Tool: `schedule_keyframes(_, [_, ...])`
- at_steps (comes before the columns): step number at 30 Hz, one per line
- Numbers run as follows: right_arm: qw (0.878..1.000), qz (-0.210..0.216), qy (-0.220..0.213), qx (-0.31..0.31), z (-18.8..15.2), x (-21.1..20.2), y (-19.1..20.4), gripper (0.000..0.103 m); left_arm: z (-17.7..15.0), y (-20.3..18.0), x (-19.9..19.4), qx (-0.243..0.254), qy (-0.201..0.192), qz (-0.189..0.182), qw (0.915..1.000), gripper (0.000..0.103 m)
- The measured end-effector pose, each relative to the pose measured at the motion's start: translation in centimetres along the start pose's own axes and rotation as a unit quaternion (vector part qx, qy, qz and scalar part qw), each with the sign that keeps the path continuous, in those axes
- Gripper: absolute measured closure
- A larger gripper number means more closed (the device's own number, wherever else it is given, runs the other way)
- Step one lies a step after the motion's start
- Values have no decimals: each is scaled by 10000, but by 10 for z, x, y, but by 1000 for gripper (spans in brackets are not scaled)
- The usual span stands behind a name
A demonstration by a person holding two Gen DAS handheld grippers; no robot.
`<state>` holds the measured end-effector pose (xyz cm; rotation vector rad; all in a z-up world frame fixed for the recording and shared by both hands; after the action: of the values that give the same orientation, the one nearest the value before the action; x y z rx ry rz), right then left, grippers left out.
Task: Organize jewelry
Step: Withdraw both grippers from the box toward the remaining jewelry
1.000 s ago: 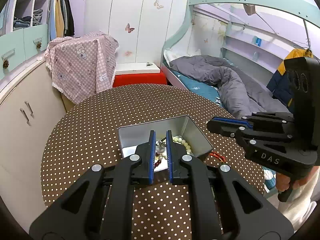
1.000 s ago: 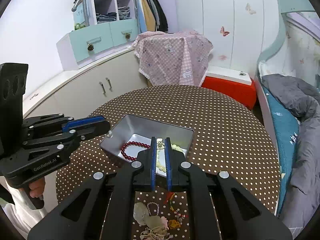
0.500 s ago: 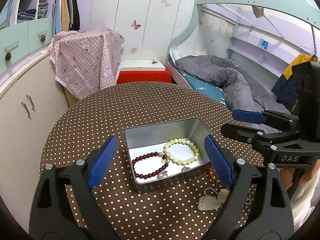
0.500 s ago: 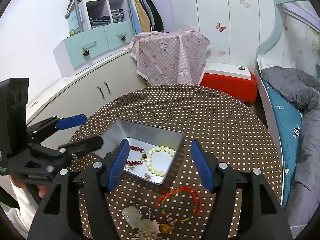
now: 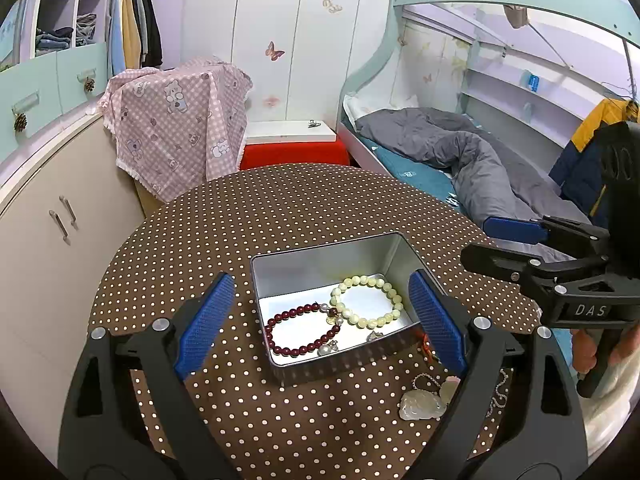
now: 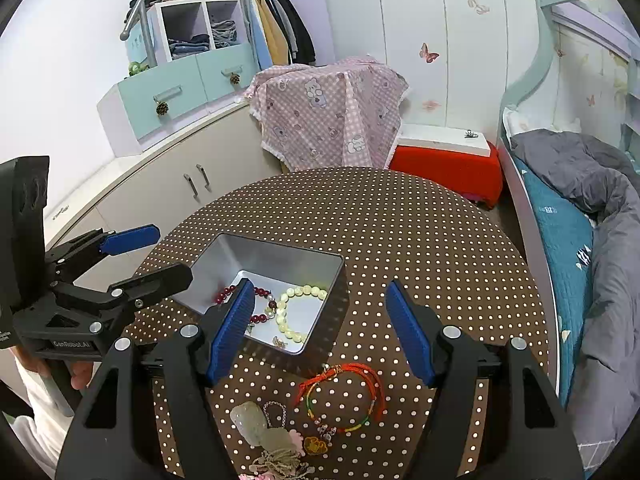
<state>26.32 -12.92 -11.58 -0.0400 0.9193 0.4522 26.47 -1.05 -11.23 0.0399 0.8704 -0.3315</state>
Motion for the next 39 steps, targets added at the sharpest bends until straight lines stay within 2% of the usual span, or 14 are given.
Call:
schedule_keyframes(6, [9999, -102, 40, 46, -7, 0, -5, 38, -1, -1, -2, 33, -3, 59, 10000, 16])
schedule_keyframes(12, [9995, -244, 108, 195, -15, 3, -15, 33, -3, -2, -4, 23, -12, 58, 10000, 16])
schedule_keyframes(25, [9920, -734, 935, 420, -67, 51, -43, 33, -29, -6, -4, -68, 71, 113, 9999, 16])
schedule_keyframes(27, [9908, -784, 1031, 385, -74, 57, -42, 36, -33, -8, -4, -63, 99, 100, 9999, 16])
schedule_keyframes(29, [9899, -794, 1119, 369, -81, 62, -41, 46, -37, -10, -4, -60, 127, 94, 9999, 16])
schedule_keyframes(30, [9895, -798, 1156, 352, -85, 64, -41, 48, -40, -12, -4, -55, 139, 89, 9998, 16])
schedule_keyframes(33, [9889, -966, 1103, 220, -90, 62, -39, 55, -46, -15, -2, -50, 205, 44, 9998, 16])
schedule_keyframes(36, [9890, -1004, 1075, 160, -96, 59, -37, 74, -52, -20, 3, -36, 307, 13, 9995, 16])
schedule_keyframes(38, [9891, -1016, 1061, 98, -99, 56, -35, 91, -57, -23, 7, -11, 384, -1, 9993, 16])
schedule_keyframes(39, [9891, -1021, 1053, 88, -101, 55, -35, 94, -59, -25, 9, 0, 418, -11, 9991, 16])
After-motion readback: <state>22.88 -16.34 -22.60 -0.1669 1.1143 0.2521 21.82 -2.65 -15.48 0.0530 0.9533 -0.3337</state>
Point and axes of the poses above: each gripper's, at about its wrist camera, not at the fingertips, and x roughly the way its jaws point, y to its left, z to its top, the point moved 9 cm from there along x, roughly the way its jaws point, and after that the axes turned 13 degrees about y, right-handed, at the moved point
